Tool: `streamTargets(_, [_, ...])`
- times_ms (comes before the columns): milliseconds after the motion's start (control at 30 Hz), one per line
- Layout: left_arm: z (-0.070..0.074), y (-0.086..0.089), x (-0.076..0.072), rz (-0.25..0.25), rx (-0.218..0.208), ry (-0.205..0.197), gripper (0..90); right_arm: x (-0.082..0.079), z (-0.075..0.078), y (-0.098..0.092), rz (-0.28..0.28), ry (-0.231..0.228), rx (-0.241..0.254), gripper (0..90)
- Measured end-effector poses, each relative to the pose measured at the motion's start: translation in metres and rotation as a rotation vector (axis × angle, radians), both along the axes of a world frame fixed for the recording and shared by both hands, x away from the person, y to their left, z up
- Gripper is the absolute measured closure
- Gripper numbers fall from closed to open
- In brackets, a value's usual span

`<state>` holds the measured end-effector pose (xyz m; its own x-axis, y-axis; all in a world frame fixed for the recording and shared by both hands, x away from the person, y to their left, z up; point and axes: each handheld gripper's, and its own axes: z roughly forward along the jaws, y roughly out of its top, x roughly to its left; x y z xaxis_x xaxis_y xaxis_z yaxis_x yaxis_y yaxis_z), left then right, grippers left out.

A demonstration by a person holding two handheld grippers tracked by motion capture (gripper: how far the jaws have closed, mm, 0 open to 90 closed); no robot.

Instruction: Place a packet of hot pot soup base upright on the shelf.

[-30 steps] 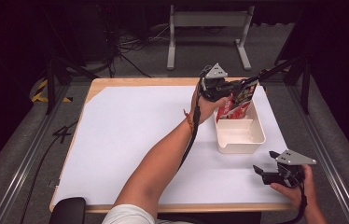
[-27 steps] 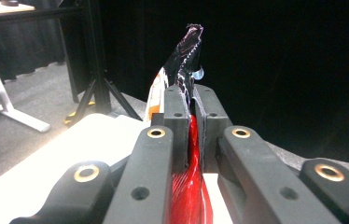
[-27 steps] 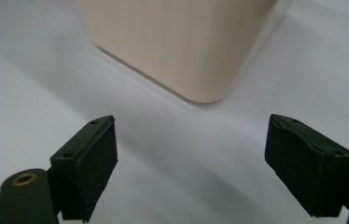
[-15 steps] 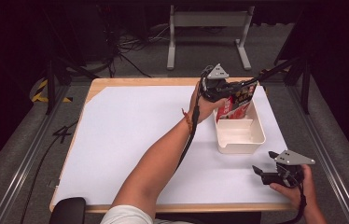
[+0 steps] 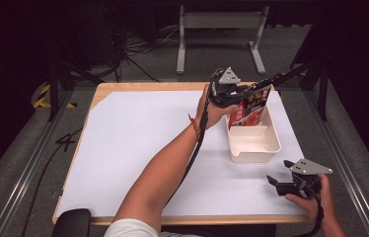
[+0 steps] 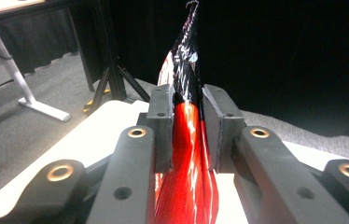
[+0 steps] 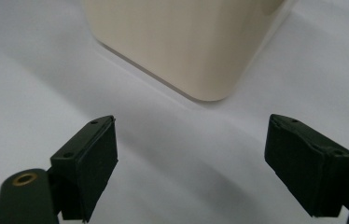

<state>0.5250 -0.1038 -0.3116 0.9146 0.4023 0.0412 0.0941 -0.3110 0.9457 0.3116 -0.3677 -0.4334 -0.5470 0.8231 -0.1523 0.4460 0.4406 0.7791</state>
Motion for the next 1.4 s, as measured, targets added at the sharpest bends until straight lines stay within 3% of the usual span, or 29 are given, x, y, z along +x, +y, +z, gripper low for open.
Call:
streamTargets(833, [0.01, 0.014, -0.01, 0.005, 0.166, -0.103, 63.6, 0.0, 0.001, 0.001, 0.0, -0.003, -0.004, 16.6])
streamTargets(1400, [0.003, 0.028, -0.012, 0.001, 0.269, -0.103, 55.5, 0.0, 0.0, 0.002, 0.002, 0.003, -0.011, 16.7])
